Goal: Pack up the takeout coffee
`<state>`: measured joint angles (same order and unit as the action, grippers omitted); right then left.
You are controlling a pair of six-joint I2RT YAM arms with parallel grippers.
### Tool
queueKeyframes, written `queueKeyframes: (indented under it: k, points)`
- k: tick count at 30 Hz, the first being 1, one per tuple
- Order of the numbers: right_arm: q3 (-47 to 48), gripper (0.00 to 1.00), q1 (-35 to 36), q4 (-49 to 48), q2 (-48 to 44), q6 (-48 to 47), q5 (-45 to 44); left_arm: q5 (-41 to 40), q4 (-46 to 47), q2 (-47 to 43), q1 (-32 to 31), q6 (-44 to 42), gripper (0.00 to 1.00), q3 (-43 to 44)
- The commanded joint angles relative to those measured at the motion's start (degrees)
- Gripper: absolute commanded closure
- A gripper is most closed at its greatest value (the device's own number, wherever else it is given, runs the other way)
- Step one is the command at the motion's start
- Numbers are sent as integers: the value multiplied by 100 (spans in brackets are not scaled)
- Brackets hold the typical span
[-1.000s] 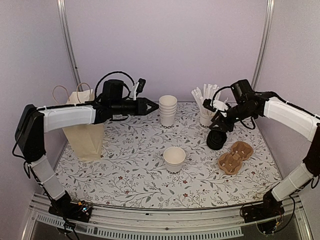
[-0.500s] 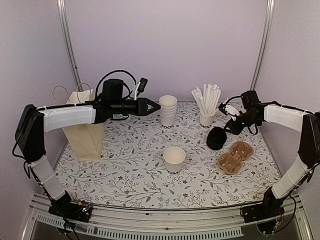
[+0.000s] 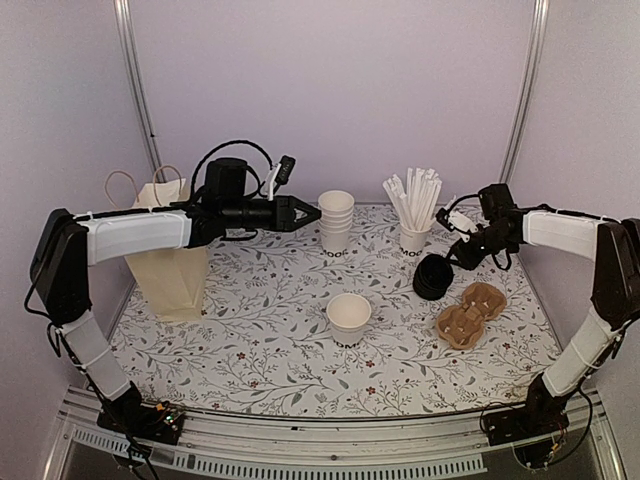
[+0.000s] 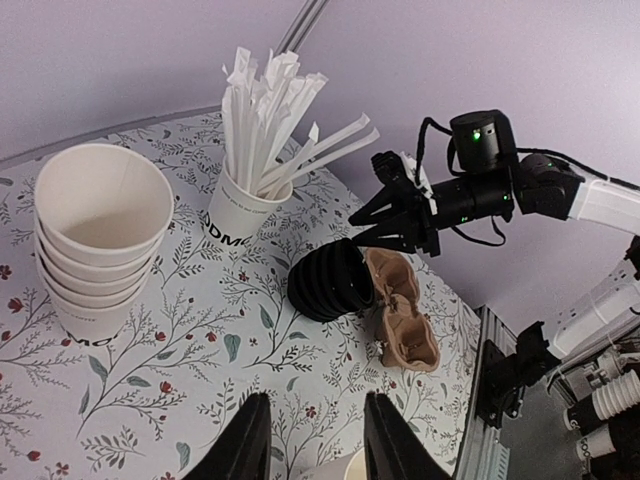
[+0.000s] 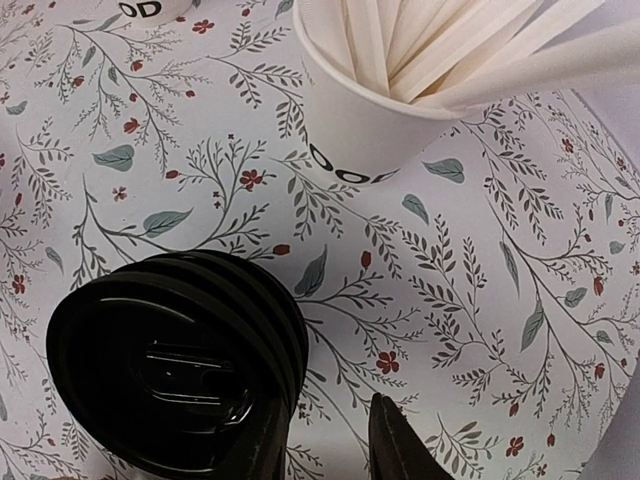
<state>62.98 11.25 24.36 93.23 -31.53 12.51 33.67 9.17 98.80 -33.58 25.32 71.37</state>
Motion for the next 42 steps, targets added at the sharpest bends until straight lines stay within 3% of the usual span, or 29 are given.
queueKeyframes:
  k: [1, 22, 42]
  points:
    - [-28, 69, 10, -39, -19, 129, 278, 16, 94, -14, -42, -11, 65, 43]
    - [44, 74, 31, 65, 243, 115, 490, 69, 67, 69, -26, 26, 65, 70]
    - [160, 97, 43, 160, 163, 219, 560, 78, 48, 113, -17, 44, 64, 80]
